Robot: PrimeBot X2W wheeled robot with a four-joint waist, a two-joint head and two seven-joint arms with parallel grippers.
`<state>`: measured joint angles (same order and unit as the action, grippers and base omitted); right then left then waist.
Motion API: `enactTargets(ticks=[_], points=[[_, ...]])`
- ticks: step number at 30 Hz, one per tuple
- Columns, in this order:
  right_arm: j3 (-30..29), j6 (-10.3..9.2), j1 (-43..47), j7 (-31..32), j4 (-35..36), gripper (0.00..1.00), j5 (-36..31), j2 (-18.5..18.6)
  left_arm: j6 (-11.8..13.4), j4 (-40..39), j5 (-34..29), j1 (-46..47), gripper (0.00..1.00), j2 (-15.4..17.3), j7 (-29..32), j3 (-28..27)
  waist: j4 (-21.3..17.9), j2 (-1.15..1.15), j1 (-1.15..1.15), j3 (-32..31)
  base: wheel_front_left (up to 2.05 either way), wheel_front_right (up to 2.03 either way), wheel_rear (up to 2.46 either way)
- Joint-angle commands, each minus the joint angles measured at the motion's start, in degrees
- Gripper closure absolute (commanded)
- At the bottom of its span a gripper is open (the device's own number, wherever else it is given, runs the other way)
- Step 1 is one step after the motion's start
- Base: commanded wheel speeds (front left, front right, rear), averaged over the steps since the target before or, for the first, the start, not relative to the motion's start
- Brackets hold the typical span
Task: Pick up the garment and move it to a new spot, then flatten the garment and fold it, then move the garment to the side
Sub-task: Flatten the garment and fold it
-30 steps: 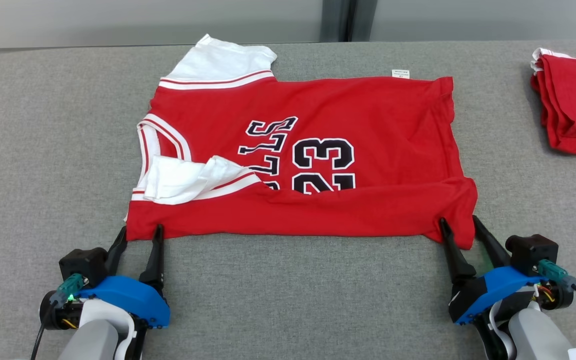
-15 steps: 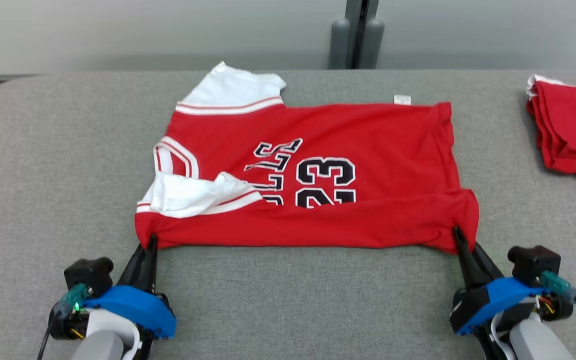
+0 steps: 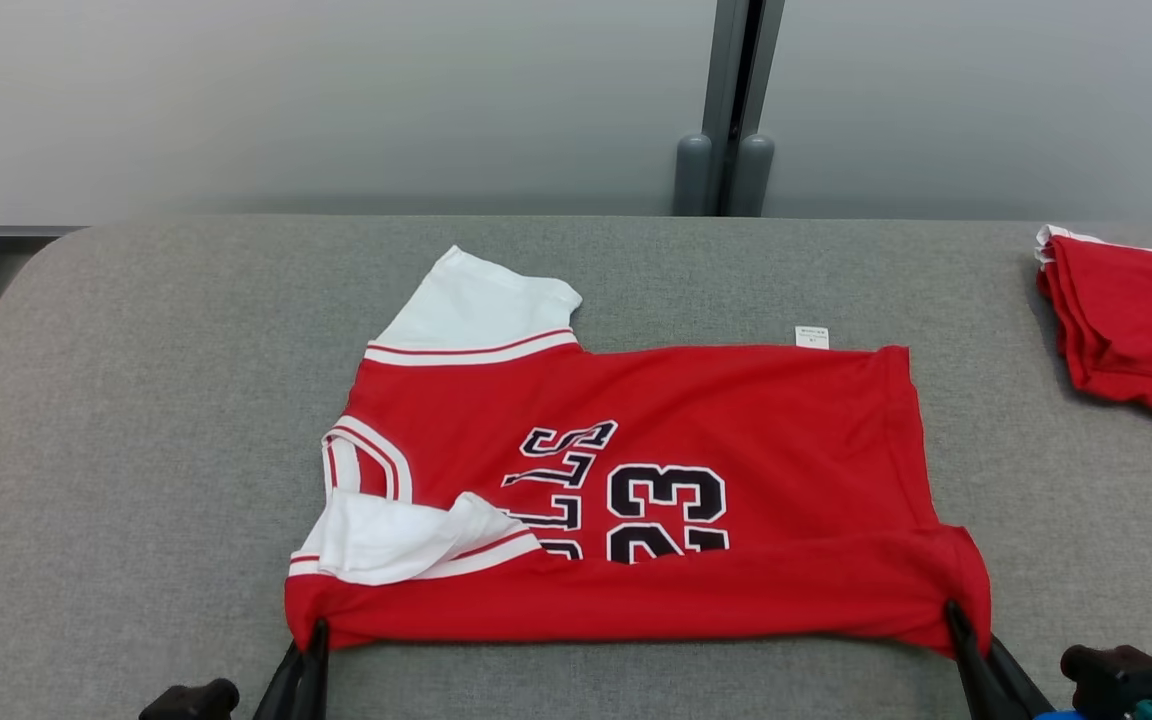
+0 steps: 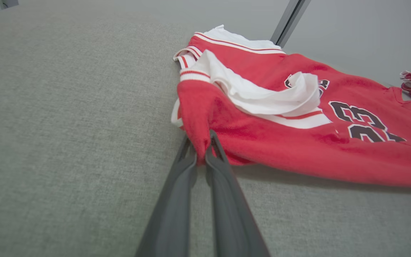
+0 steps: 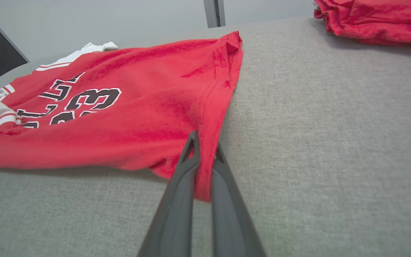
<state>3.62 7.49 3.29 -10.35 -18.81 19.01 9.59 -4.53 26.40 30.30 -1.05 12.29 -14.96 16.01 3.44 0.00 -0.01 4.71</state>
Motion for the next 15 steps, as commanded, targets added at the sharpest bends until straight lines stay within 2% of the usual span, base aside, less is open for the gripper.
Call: enactTargets(ticks=[1, 5, 6, 7, 8, 9, 15], points=[[-0.3, 0.01, 1.3, 0.5, 0.8, 1.0, -0.5, -0.1, 0.3, -0.5, 0.2, -0.7, 1.0, 0.6, 0.1, -0.1, 0.0, 0.0, 0.01, -0.1, 0.0, 0.0, 0.0], [-0.6, 0.01, 5.1, 4.2, 4.6, 1.0, -0.7, -0.9, 1.3, -3.4, 0.7, -3.6, 1.0, 0.8, 1.7, 0.2, 0.1, 0.0, 0.01, -0.3, 0.0, 0.0, 0.0], [-0.7, 0.01, 5.6, 4.9, 5.2, 0.86, -0.6, -1.0, 1.6, -4.0, 0.8, -3.9, 1.0, 0.9, 2.0, 0.2, 0.0, 0.0, 0.01, -0.3, 0.0, 0.0, 0.0], [-0.8, 0.01, 5.8, 5.3, 5.7, 0.5, -1.1, -1.0, 2.0, -4.5, 0.8, -4.2, 0.79, 0.9, 2.1, 0.2, -0.1, 0.0, 0.01, -0.3, 0.0, 0.0, 0.0], [-0.6, 0.01, 6.0, 5.6, 6.1, 0.0, -1.6, -0.9, 2.1, -4.9, 0.7, -4.4, 0.34, 1.0, 2.3, 0.2, -0.2, 0.0, 0.01, -0.3, 0.0, 0.0, 0.0], [-0.8, 0.01, 6.0, 5.5, 6.5, 0.0, -1.7, -1.0, 2.3, -5.2, 0.8, -4.3, 0.0, 1.1, 2.0, 0.0, -0.3, 0.0, 0.01, -0.4, 0.0, 0.0, 0.0], [-2.1, 0.01, 3.4, 4.1, 8.8, 0.0, -3.1, -1.1, 3.7, -6.8, -0.9, -2.4, 0.0, 1.4, 0.7, -1.2, -0.8, 0.0, 0.01, -0.8, 0.0, 0.0, 0.0]])
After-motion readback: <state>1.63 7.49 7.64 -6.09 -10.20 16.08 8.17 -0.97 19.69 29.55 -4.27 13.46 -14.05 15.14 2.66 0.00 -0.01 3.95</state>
